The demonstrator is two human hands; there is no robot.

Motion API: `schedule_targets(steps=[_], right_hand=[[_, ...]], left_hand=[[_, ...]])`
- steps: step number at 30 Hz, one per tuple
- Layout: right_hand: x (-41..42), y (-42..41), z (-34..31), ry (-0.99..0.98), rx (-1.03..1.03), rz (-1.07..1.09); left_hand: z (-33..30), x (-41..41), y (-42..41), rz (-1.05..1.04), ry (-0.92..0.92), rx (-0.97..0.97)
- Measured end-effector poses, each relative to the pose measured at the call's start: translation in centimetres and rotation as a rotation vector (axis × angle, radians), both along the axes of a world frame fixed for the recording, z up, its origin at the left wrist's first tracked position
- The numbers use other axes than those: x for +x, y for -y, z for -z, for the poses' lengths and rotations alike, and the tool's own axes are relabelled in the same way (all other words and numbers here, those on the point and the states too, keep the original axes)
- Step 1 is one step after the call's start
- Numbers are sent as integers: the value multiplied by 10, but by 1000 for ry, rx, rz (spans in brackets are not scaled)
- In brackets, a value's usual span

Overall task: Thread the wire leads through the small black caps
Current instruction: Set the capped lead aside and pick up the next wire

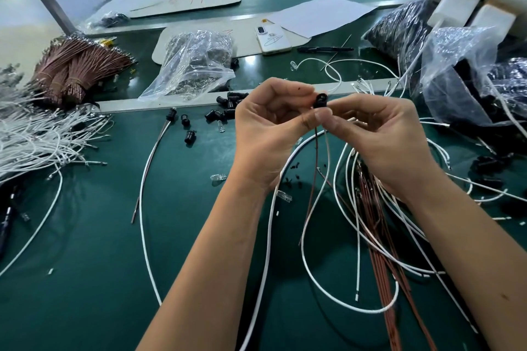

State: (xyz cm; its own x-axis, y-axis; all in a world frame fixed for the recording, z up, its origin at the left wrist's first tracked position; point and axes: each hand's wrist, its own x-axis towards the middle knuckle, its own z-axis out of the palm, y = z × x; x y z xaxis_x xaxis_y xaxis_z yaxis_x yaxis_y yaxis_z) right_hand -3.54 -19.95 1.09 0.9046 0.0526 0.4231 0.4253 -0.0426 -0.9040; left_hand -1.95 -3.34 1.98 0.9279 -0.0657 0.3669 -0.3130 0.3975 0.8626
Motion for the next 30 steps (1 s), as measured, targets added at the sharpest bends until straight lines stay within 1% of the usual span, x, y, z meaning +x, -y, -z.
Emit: schedule_targets(steps=[8,14,19,25,30], right_hand=[[0,-1,2,146,-51,73],[3,-3,5,210,-143,95],[4,-6,8,269,-165,151],[1,-6,7,301,-179,203],[1,-7,6,266,-218,199]], left_hand=[[-2,-3,-1,80,40,9],[-2,-2,-2,67,15,-12],[-1,-1,0,40,4,-28],[0,-1,2,20,16,1],[1,-1,2,-2,2,-3]])
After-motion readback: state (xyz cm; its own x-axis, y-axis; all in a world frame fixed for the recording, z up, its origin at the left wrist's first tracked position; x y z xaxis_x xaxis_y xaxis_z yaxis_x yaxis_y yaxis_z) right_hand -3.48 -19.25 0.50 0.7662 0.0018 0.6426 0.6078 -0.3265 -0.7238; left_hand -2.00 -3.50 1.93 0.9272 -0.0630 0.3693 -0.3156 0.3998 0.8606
